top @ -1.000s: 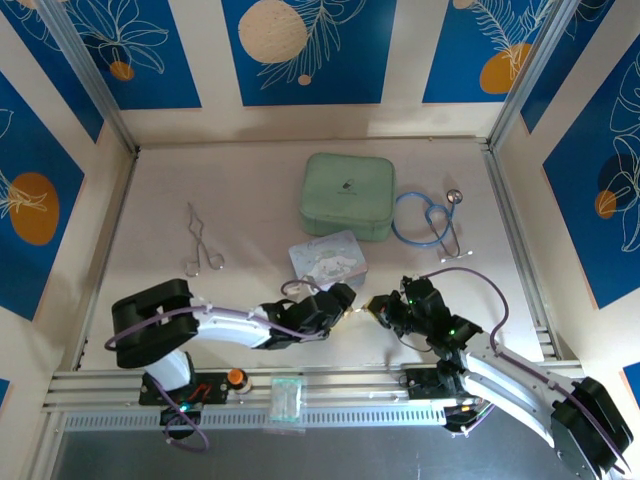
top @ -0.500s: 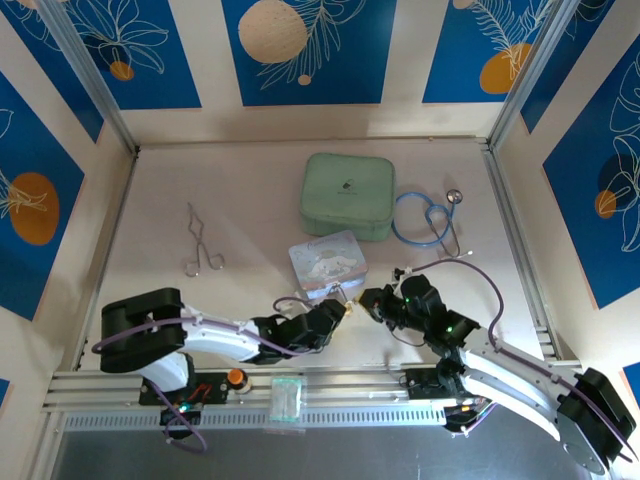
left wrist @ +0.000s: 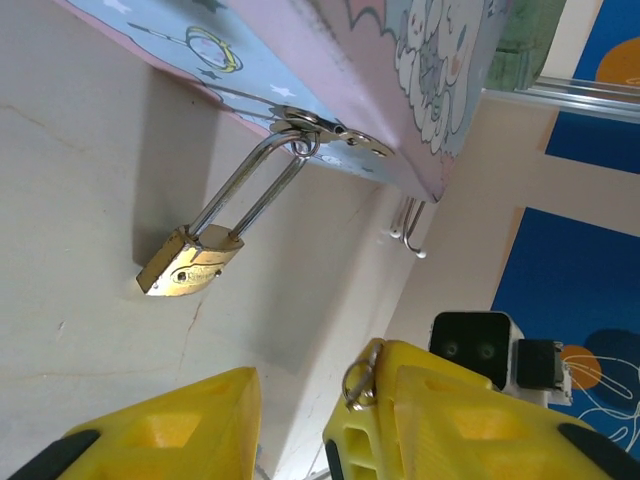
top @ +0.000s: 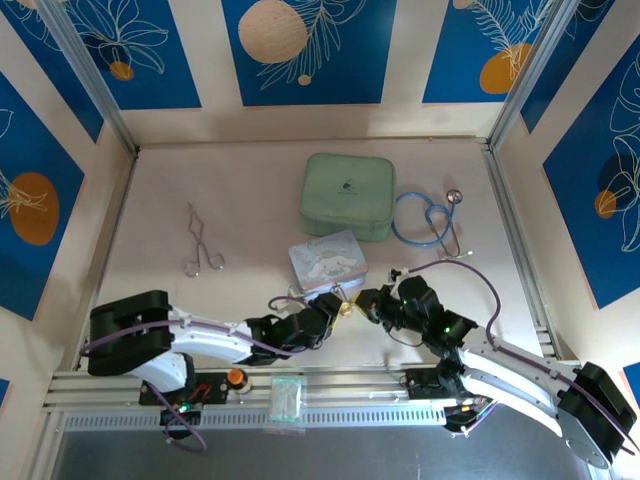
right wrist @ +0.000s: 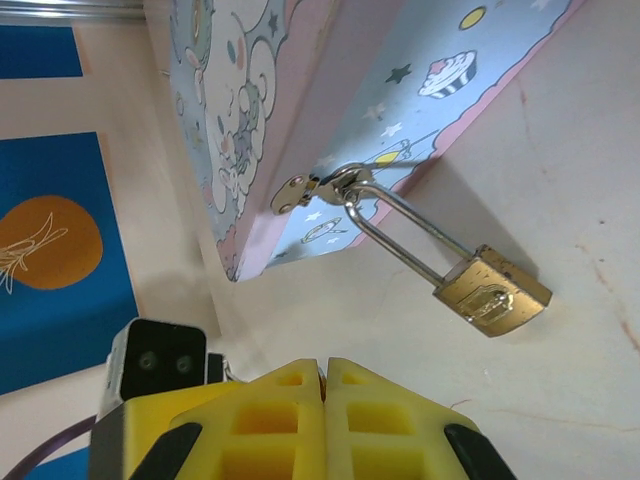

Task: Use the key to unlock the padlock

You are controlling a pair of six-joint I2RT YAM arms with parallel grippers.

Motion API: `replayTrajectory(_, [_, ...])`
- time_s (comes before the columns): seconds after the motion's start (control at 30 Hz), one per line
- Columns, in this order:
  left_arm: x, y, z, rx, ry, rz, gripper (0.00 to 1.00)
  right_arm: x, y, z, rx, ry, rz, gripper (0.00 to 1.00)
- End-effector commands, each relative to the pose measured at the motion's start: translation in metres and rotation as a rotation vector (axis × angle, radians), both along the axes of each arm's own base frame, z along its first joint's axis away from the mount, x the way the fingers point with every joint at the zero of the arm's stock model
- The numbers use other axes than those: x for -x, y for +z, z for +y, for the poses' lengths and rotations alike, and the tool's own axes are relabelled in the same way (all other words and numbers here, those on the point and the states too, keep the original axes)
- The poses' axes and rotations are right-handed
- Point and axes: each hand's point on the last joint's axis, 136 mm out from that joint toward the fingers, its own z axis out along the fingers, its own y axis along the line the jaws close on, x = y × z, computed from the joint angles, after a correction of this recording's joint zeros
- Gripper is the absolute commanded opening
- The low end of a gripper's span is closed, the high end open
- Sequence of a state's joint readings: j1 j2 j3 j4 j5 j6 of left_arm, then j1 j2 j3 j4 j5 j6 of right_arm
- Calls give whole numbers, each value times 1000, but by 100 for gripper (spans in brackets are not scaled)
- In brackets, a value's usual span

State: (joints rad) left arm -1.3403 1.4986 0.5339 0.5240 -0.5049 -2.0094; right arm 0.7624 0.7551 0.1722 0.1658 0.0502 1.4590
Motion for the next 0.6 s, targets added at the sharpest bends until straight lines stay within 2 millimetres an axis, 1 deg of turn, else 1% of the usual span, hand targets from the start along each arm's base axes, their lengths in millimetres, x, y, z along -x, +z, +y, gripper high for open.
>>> replayTrajectory(0.0, [-5,14,-4,66,26,-51,34,-5,15,6,-23,-7,-34,0])
replayTrajectory(0.03, [-6,16,-4,65,30,-64,32,-4,14,7,-25,-7,-32,0])
replayTrajectory(0.13, [-8,22,1,53,38,-86,21,-4,11,8,-28,-10,-25,0])
replayTrajectory(0.23, [-8,23,3,46,39,-92,20,-3,11,9,-27,-11,-28,0])
replayTrajectory(0.4, [-5,15,3,51,32,-66,20,-4,14,10,-30,-6,-39,0])
replayTrajectory(0.47, [-6,17,2,63,33,-76,16,-3,14,11,-28,-2,-37,0])
replayTrajectory(0.57, [-6,20,-1,64,23,-90,7,-2,12,12,-31,1,-29,0])
